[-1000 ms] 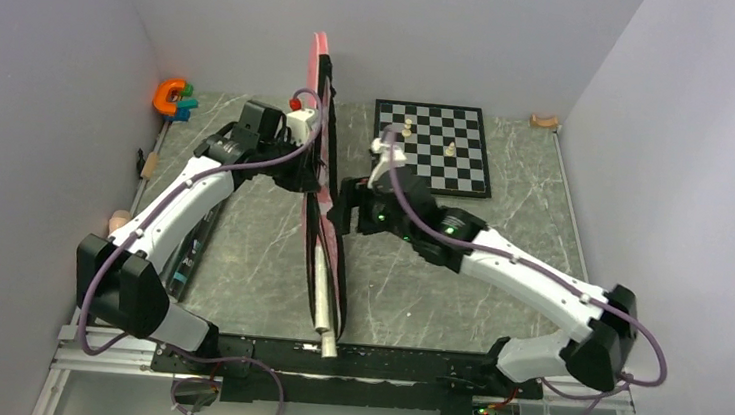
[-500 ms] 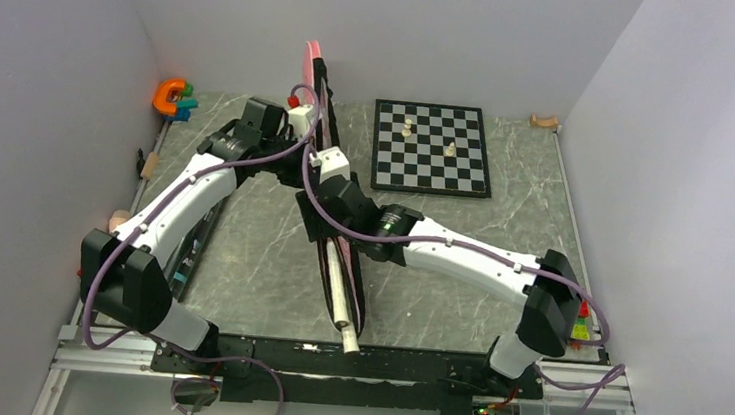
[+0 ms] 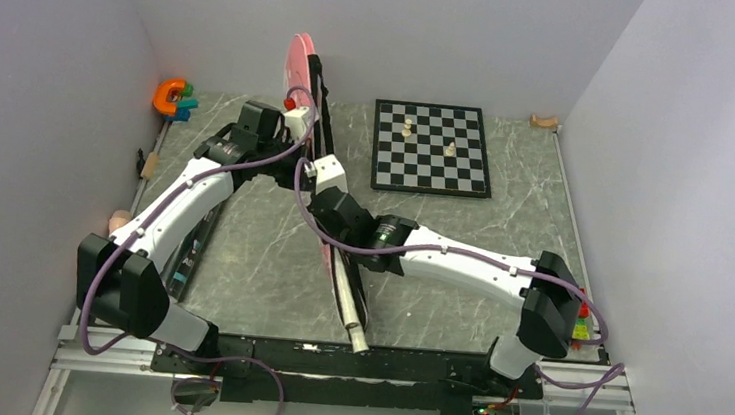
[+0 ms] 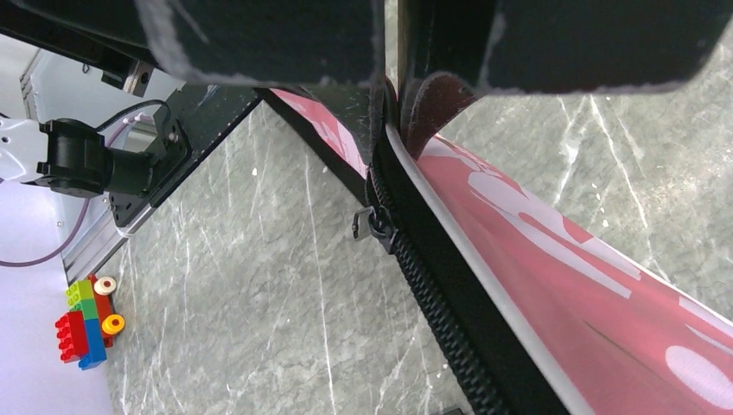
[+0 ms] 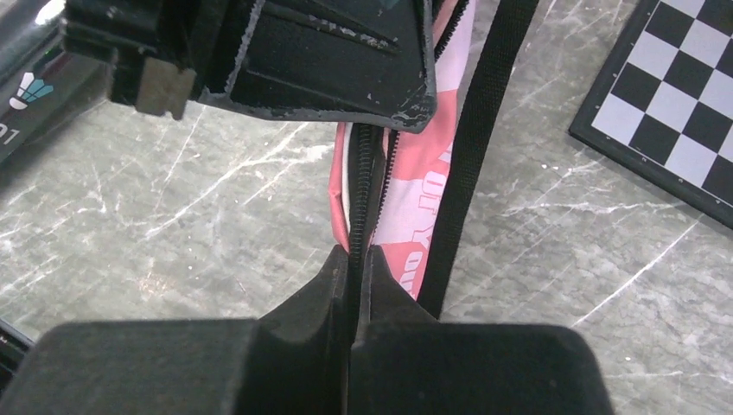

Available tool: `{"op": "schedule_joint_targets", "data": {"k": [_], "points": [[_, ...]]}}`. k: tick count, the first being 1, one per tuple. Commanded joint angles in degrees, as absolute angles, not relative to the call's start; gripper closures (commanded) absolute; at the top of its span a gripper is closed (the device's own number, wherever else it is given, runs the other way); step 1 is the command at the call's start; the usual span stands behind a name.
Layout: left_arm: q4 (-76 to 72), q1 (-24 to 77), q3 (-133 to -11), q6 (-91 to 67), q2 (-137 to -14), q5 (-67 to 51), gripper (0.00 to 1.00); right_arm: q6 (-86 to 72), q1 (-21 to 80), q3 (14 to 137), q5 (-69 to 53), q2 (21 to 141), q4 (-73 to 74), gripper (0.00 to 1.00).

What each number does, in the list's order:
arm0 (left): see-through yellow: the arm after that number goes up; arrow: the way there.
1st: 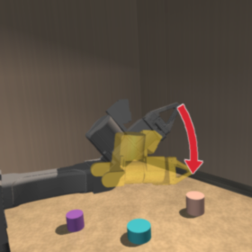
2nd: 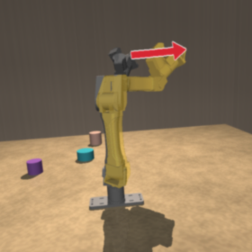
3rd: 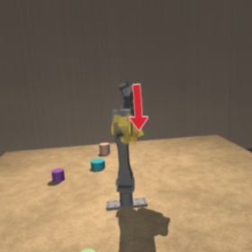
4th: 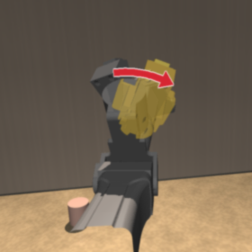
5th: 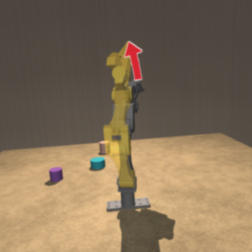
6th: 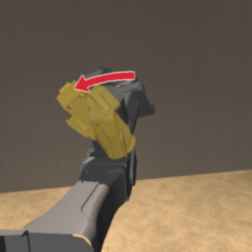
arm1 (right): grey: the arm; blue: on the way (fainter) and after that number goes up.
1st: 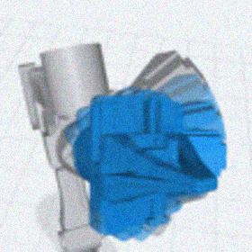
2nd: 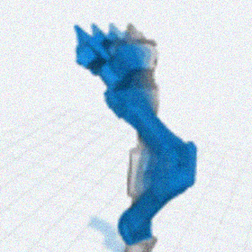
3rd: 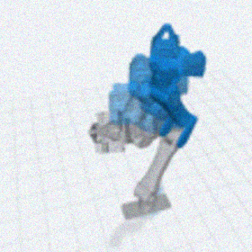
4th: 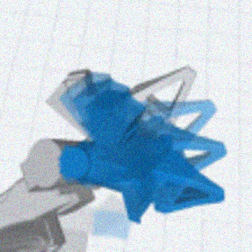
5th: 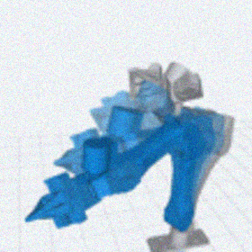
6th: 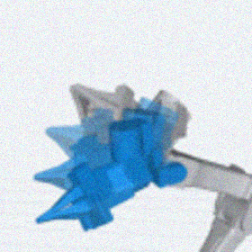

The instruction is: Pack up the badminton gear

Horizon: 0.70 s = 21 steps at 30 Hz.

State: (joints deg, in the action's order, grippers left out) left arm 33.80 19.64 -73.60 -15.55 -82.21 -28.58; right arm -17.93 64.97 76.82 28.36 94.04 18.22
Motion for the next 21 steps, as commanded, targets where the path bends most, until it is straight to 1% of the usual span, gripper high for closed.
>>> {"op": "schedule_joint_targets", "data": {"k": [1,3,5,8,10,12,16,18,20,21], "points": [[32.2,18.9,-77.5,-13.9,-79.0,-33.9,0.87,-15.9,65.3,73.9,32.8,90.1,19.1,1.0],[34.5,18.4,-79.4,-12.0,-79.4,-35.2,0.71,-15.2,65.5,71.6,33.6,88.4,18.4,1.0],[37.4,18.0,-81.7,-9.8,-80.0,-37.0,0.51,-14.3,65.7,69.1,34.0,86.5,17.4,1.0],[42.6,17.2,-85.9,-5.4,-80.7,-39.7,0.33,-12.3,65.9,65.7,35.6,84.1,15.8,1.0],[47.2,16.4,-89.7,-1.1,-81.2,-41.4,0.31,-9.9,66.3,64.0,37.2,82.7,14.5,1.0],[52.5,15.3,-94.2,4.4,-81.9,-42.3,0.31,-6.6,66.7,62.3,39.2,81.9,13.1,1.0],[55.7,13.0,-99.3,12.4,-81.0,-41.5,0.31,2.6,68.6,58.6,43.8,79.9,6.6,1.0],[55.0,12.7,-98.4,19.0,-79.1,-40.7,0.31,7.7,69.9,56.2,45.7,78.7,2.1,1.0],[52.0,12.6,-93.9,27.8,-75.6,-40.4,0.3,11.7,70.9,54.5,46.5,77.6,-1.9,1.0],[50.3,12.6,-90.6,33.0,-73.1,-40.4,0.25,12.9,71.1,53.9,46.7,77.2,-3.2,1.0]]}}
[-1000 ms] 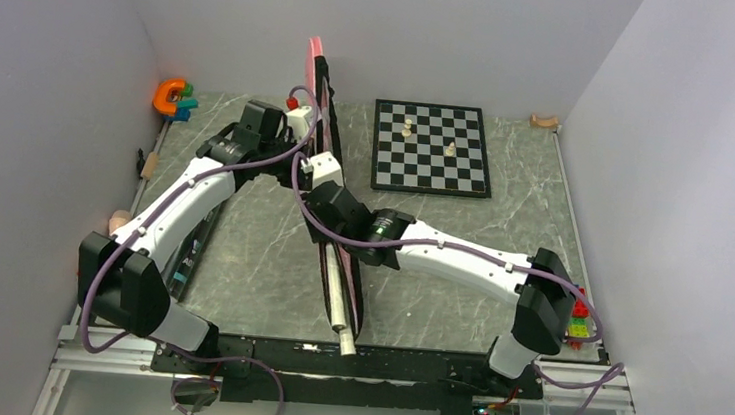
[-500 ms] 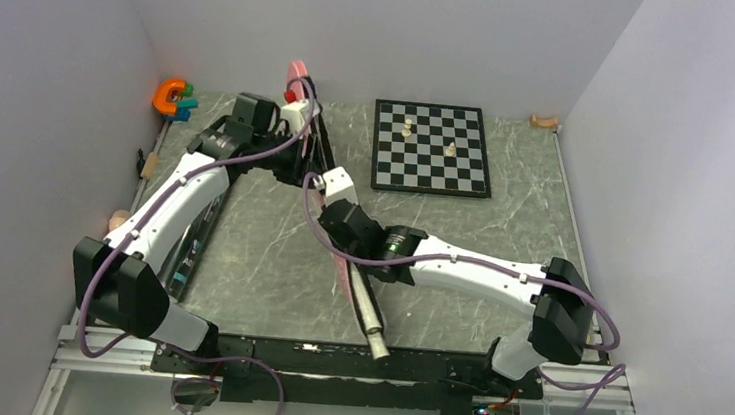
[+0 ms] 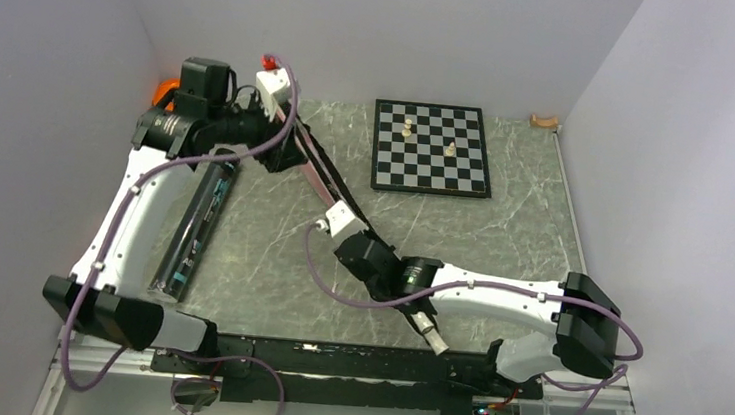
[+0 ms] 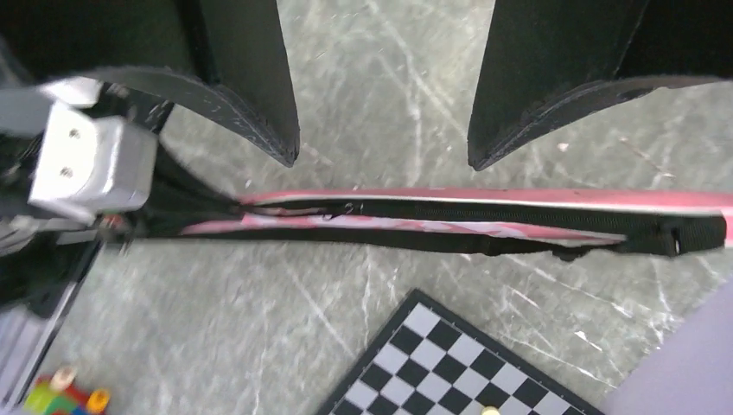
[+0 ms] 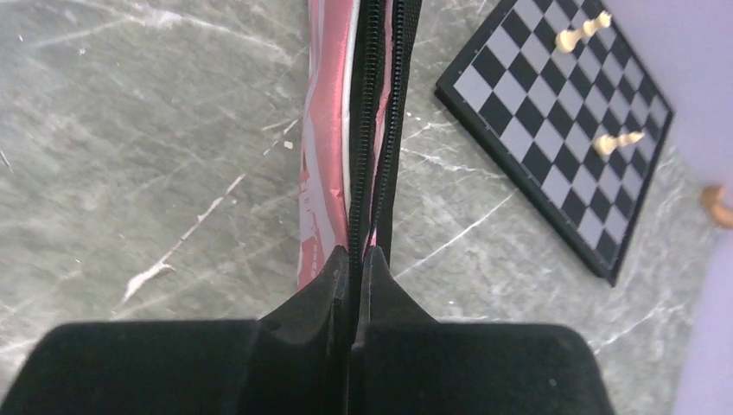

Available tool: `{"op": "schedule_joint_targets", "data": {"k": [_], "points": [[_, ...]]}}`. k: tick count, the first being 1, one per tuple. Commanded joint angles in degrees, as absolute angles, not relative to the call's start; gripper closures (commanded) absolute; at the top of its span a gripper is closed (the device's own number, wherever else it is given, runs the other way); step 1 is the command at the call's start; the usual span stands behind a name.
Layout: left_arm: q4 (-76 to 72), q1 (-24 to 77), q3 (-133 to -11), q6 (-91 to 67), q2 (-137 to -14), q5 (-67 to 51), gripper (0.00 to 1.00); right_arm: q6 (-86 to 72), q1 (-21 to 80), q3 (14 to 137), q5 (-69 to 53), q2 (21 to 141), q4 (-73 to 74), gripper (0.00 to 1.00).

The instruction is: Pack up the badminton gear

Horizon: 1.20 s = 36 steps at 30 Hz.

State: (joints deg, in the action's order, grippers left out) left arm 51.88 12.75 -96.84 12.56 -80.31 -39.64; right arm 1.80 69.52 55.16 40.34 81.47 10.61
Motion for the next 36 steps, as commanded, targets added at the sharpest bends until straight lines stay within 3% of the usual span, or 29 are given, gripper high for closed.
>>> {"op": "schedule_joint_targets", "data": {"k": [1,14,26,36], "points": [[47.9,12.6,-86.8,38.0,-70.8,-40.2,0.2,13.7,71.3,53.7,46.5,76.7,-3.9,1.0],[57.0,12.4,-75.2,77.0,-67.4,-43.9,0.19,19.2,72.4,51.2,44.3,72.9,-7.0,1.0],[60.2,13.9,-75.6,87.7,-69.6,-44.4,0.18,27.2,74.5,49.0,49.9,73.2,-12.5,1.0],[59.5,16.6,-78.9,89.1,-76.8,-40.2,0.26,30.9,76.2,47.1,52.9,73.2,-15.9,1.0]]}}
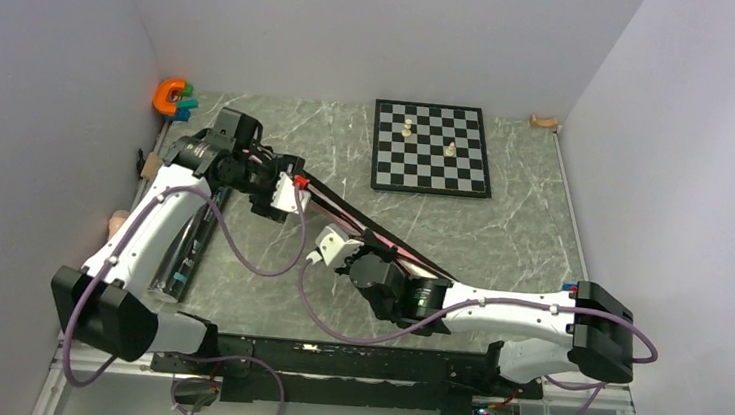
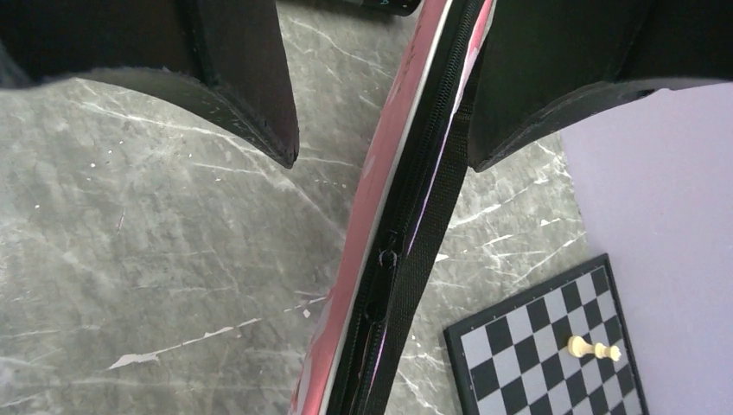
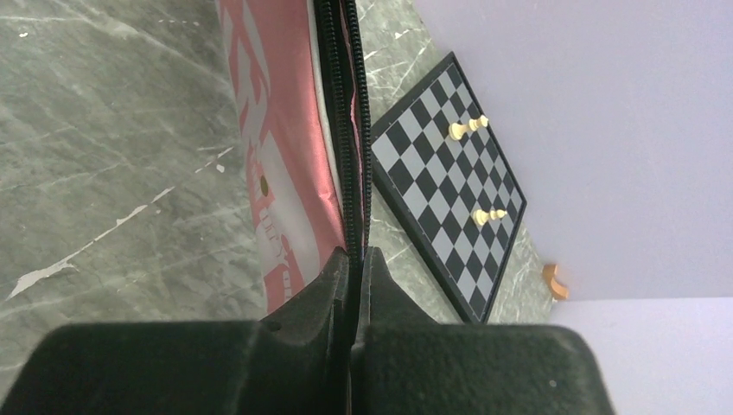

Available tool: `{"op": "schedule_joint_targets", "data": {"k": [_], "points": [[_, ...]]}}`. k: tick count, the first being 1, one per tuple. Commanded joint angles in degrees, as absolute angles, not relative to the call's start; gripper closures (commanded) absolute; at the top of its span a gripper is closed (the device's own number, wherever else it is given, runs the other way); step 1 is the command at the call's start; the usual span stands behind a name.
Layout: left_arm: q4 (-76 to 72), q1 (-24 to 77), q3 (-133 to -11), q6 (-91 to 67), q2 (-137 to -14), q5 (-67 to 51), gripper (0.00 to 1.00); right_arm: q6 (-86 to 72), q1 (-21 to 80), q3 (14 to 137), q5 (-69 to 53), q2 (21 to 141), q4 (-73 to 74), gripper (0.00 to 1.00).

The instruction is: Pack up the badminton gear

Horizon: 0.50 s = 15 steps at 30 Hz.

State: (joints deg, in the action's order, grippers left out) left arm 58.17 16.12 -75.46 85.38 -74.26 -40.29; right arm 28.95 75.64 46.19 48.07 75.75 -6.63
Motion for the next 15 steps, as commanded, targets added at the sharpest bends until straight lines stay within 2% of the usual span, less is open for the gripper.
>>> {"op": "schedule_joint_targets", "data": {"k": [1,10,15], "points": [[59.5,16.8,-78.9,89.5,-77.5,-39.6,0.28,30.9,76.3,47.0,52.9,73.2,-16.0,1.0],[51.3,16.9,-76.5,89.3,-80.2,-36.1,0.52,31.8,77.0,45.9,53.6,72.5,-16.1,1.0],[53.4,17.2,-77.4,89.6,-81.3,-35.9,0.64,30.2,77.0,45.3,53.4,71.8,-15.9,1.0]]}}
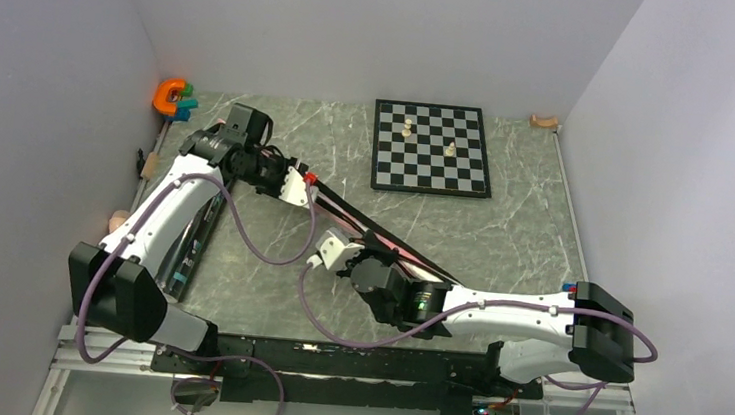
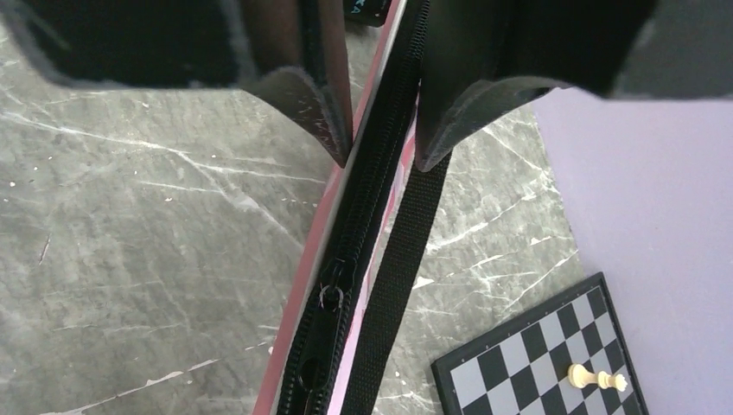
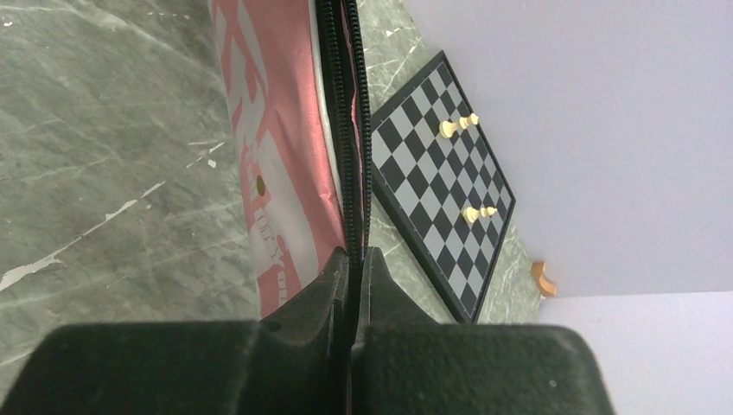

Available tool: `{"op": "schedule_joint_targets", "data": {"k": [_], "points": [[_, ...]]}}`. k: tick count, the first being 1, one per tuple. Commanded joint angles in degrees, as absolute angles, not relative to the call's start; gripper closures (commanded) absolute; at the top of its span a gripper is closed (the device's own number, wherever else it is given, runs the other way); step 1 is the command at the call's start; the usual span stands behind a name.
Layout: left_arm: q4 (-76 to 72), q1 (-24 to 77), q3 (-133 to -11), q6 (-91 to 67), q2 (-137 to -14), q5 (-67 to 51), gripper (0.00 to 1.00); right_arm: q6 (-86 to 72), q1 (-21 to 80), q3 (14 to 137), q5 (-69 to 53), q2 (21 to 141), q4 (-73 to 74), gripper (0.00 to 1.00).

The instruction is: Pack up the badminton gear

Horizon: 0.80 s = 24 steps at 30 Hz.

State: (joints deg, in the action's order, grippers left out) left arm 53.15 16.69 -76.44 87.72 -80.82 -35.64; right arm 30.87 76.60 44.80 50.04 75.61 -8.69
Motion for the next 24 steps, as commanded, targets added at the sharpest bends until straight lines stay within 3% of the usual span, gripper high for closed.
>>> {"op": "schedule_joint_targets", "data": {"k": [1,3,5,12,24], "points": [[53.6,17.3,-77.0,89.8,-81.3,-35.7,0.67,29.9,76.9,45.2,53.3,71.7,-16.1,1.0],[53.4,17.5,-75.6,89.5,-80.7,-35.3,0.78,29.7,76.8,44.9,53.4,71.7,-17.2,1.0],[50.8,18.2,-73.7,86.2,-79.9,-34.6,1.0,29.2,76.5,44.9,53.7,71.8,-17.9,1.0],[37.8,21.0,-69.9,66.2,-75.6,-31.8,1.0,17.6,71.7,47.6,49.9,68.6,-11.6,1.0],[40.7,25.2,-80.2,45.9,-80.3,-22.8,1.0,-4.0,58.2,56.3,29.2,64.7,5.9,1.0]]}}
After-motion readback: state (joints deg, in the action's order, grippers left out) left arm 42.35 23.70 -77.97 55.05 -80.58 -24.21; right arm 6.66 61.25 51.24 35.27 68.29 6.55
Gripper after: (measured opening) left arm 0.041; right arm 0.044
